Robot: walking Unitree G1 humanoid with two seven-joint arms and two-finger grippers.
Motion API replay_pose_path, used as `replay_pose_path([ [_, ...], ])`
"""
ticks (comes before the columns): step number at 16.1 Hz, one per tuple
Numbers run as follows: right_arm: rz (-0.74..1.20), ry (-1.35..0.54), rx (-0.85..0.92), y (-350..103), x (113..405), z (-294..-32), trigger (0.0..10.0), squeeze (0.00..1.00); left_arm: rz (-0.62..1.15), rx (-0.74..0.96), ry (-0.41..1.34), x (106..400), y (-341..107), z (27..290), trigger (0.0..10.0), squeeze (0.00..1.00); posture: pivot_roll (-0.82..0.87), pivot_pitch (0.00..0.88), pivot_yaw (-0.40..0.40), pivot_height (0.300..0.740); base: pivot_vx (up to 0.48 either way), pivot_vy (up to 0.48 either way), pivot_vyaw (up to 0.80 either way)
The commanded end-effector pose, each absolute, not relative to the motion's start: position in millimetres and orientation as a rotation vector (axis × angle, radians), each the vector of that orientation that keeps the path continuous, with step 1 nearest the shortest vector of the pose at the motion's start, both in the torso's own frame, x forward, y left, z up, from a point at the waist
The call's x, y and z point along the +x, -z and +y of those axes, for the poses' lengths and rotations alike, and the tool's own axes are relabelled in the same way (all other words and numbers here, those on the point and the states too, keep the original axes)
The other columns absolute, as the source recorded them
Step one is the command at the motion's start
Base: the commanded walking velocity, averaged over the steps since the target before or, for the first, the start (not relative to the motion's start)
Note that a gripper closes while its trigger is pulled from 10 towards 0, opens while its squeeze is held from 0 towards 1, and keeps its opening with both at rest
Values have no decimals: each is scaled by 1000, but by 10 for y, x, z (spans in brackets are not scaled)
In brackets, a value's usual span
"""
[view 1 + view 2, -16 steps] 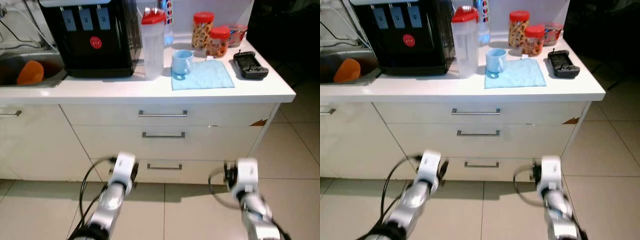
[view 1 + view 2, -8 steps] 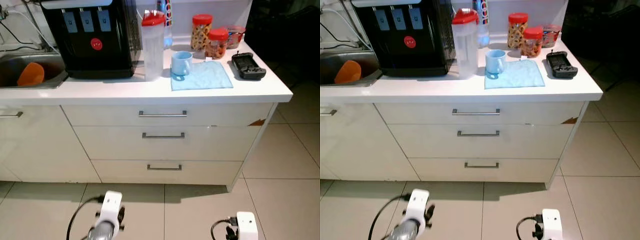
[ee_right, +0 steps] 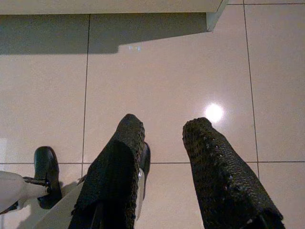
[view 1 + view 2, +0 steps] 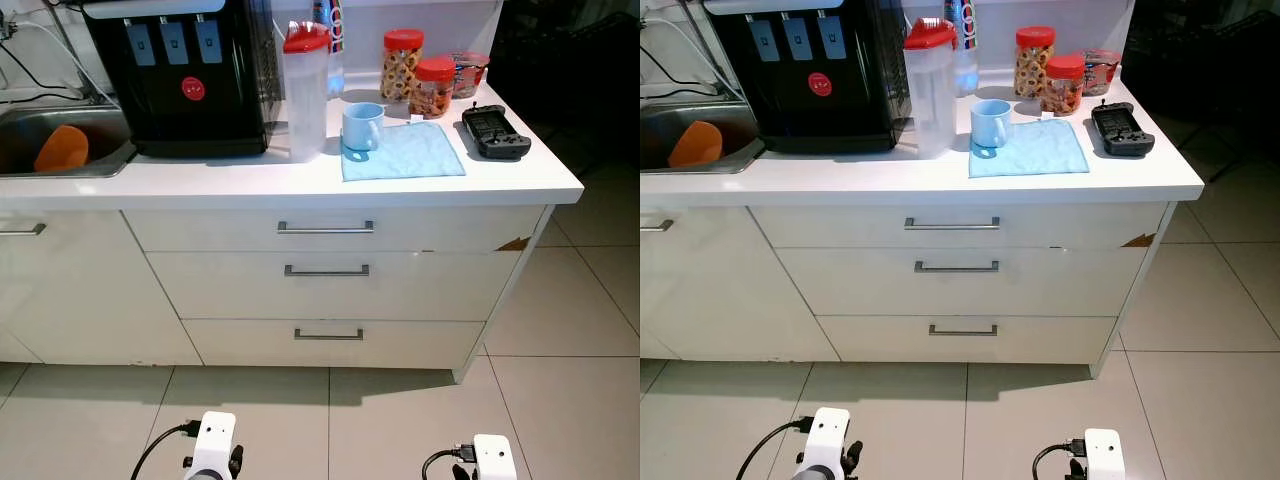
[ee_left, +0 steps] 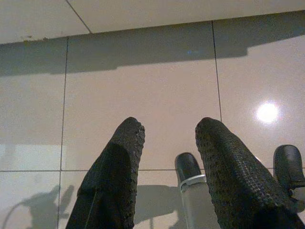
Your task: Kitchen organization
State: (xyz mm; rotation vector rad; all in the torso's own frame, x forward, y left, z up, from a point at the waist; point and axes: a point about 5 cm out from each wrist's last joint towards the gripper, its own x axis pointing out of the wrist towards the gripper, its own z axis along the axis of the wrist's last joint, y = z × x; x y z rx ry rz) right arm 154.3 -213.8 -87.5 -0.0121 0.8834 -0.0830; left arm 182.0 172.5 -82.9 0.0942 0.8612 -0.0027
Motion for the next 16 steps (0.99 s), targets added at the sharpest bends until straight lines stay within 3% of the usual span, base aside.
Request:
replay_pose_path([
  [1,871,67,-14,859,1593,-2114,10000,0,888,88,-8,1764,858,1755,10000,0,-33,13,84,740,0,0,0],
  [16,872,57,-22,856,1599,-2119,10000,0,932,72,-10,1655,912,1739,10000,0,-33,15,78,740,0,0,0],
])
